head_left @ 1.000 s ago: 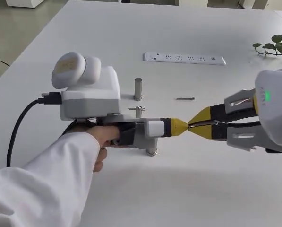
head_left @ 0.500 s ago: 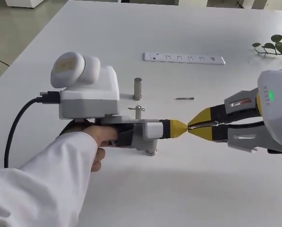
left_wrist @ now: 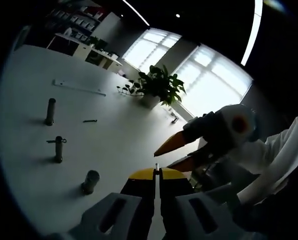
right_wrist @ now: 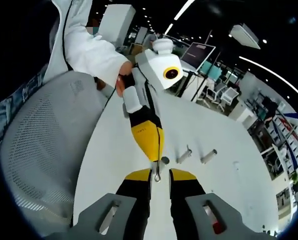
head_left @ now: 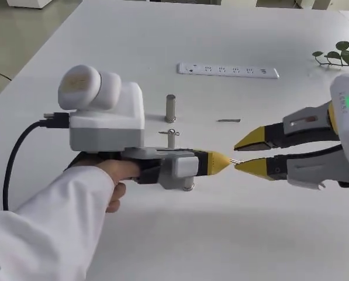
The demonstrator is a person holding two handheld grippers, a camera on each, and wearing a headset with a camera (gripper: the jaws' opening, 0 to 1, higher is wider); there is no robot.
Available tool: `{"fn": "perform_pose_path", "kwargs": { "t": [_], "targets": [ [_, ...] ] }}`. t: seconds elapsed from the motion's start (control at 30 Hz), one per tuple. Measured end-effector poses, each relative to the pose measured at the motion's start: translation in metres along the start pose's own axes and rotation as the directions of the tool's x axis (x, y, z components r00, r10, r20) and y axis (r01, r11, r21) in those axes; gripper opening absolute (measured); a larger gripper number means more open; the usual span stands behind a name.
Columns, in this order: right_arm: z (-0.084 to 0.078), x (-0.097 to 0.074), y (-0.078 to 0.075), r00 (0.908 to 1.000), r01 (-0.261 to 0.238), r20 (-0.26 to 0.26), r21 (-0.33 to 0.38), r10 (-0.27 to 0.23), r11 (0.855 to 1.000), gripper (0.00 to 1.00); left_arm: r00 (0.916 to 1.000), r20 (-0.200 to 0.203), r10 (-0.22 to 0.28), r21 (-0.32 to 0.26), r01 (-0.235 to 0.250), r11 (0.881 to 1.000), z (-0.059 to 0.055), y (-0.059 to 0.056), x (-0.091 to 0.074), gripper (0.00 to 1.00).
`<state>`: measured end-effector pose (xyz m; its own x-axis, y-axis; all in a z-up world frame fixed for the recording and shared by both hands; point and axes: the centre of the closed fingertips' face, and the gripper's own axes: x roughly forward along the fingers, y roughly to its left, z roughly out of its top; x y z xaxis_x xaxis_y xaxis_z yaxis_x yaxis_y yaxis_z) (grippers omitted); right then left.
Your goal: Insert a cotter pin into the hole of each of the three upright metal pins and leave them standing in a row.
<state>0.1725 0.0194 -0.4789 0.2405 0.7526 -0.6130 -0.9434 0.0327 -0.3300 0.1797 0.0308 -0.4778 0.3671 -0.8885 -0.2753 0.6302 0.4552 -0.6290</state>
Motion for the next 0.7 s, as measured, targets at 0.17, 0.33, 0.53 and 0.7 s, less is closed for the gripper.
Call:
{"fn": "perform_pose_path", "kwargs": {
  "t": [0.17, 0.33, 0.53, 0.7],
  "targets": [
    [-0.003, -0.004, 0.003, 0.9992, -0.038, 0.015, 0.081, 0.037, 0.996, 0.12, 0.9991, 0.000, -0.043, 0.121, 0.042, 0.992, 0.000, -0.006, -0.005, 0.00],
    [-0.003, -0.003, 0.010, 0.9907, -0.127, 0.073, 0.198, 0.115, 0.972, 0.11, 0.9981, -0.030, -0.054, 0.220, 0.060, 0.974, -0.003, -0.008, -0.010, 0.00],
    [0.003, 0.000, 0.015, 0.9827, -0.176, 0.097, 0.234, 0.157, 0.956, 0.09, 0.9928, -0.011, -0.120, 0.327, 0.117, 0.938, 0.000, -0.018, -0.016, 0.00],
    [0.008, 0.003, 0.020, 0.9758, -0.209, 0.114, 0.237, 0.186, 0.949, 0.06, 0.9889, -0.017, -0.148, 0.416, 0.141, 0.898, 0.000, -0.026, -0.020, 0.00]
  ]
}}
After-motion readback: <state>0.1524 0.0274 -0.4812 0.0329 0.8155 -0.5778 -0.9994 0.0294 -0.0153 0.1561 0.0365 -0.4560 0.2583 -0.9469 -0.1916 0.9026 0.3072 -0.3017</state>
